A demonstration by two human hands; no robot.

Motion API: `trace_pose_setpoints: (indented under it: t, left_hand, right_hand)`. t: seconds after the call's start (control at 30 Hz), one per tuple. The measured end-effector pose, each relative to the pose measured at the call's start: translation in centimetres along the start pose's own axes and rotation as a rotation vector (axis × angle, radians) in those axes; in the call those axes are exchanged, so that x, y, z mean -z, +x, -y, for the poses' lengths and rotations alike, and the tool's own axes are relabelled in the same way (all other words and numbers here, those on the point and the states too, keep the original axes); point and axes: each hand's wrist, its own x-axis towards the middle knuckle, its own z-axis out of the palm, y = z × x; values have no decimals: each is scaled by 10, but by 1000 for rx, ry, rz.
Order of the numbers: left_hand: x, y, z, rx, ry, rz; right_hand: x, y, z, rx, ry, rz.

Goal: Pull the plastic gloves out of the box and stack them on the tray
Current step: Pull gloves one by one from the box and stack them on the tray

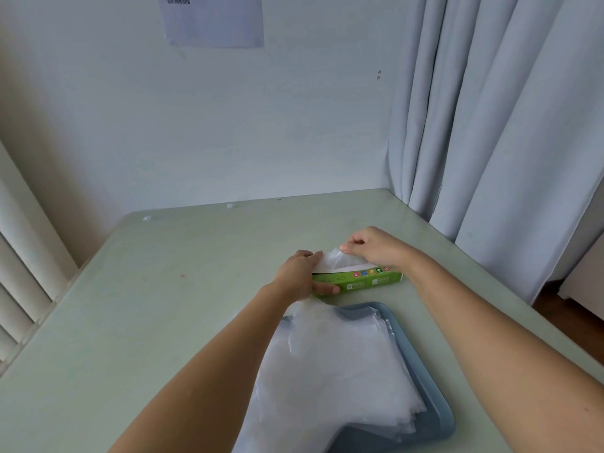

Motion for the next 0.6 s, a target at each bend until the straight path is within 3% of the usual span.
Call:
trace_pose_setpoints:
  t: [0.2, 0.33, 0.5, 0.6]
  left_hand:
    - [-1, 1, 1, 6, -1, -4]
    - [-1, 2, 2, 11, -7, 3]
    - [0, 0, 1, 9, -16, -2]
    - [0, 1, 1, 10, -13, -6]
  right_hand:
    - [17, 3, 8, 187, -135, -84]
    - [32, 8, -6, 154, -25, -331]
    - [39, 8, -27, 39, 335, -663]
    - [39, 4, -30, 43, 305, -622]
